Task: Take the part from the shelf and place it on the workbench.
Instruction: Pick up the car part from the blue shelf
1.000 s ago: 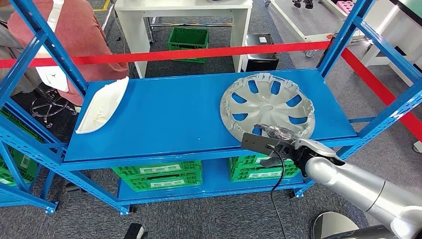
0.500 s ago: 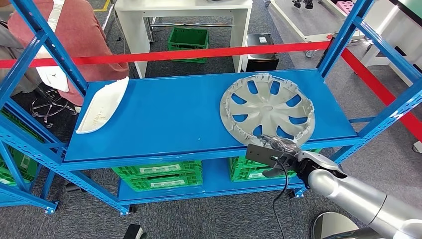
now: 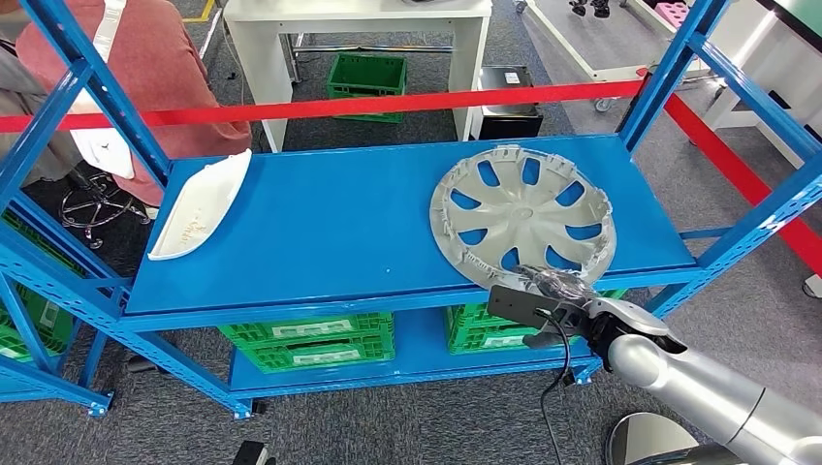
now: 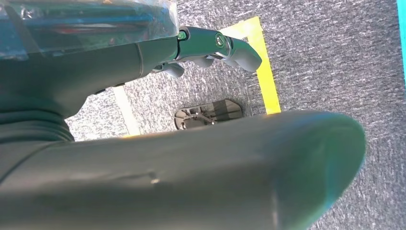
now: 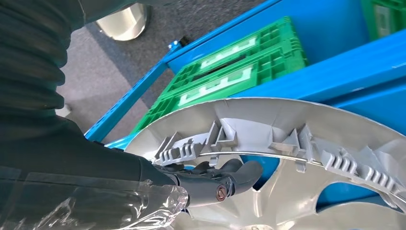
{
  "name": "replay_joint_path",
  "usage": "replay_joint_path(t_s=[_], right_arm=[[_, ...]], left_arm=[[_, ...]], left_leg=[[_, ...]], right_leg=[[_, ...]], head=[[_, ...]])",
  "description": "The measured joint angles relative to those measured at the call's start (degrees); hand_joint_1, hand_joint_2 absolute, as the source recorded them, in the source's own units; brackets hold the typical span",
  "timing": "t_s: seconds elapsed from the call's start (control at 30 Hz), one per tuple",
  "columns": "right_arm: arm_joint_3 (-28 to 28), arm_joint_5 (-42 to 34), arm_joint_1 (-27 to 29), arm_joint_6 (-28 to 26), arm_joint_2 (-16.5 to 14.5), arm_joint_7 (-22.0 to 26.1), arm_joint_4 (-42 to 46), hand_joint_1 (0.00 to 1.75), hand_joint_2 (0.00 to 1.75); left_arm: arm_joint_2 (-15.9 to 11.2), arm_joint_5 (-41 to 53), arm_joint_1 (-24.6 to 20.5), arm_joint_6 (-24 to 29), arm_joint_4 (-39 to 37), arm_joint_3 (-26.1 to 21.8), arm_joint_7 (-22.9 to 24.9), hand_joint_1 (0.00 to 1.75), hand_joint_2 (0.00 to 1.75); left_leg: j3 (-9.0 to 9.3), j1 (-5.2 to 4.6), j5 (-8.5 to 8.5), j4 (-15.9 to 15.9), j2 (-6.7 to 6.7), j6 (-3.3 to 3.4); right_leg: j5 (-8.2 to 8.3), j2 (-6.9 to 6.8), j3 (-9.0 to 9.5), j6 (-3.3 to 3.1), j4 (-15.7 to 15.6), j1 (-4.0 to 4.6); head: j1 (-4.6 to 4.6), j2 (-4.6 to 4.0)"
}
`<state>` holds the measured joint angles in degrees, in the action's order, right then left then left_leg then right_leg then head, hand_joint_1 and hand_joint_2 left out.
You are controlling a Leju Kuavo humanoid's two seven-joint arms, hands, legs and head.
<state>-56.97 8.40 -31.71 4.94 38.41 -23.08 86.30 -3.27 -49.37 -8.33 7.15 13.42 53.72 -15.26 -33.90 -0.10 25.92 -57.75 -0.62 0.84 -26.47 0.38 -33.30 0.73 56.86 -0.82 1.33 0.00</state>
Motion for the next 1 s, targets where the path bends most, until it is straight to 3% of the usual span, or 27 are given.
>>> replay_joint_path(t_s=[0.33,1.0], right_arm=[[0.4,1.2,-0.6,3.8,1.9,-2.4,1.7,0.0,1.75],[0.9,4.2,2.1,1.1,2.6,-0.1,1.0,0.0,1.75]], left_arm=[[-0.4,0.0,0.1,-0.5,0.0,0.0,0.0,0.0,0.0],[-0.7,0.7,0.3,-0.5,0.0,0.0,0.0,0.0,0.0]], left_leg=[[0.0,0.0,0.0,0.0,0.0,0.0],[0.0,0.0,0.0,0.0,0.0,0.0]], right_leg=[[0.0,0.0,-0.01,0.0,0.0,0.0],[-0.01,0.0,0.0,0.0,0.0,0.01]], head=[[-0.01,0.0],[-0.01,0.0]])
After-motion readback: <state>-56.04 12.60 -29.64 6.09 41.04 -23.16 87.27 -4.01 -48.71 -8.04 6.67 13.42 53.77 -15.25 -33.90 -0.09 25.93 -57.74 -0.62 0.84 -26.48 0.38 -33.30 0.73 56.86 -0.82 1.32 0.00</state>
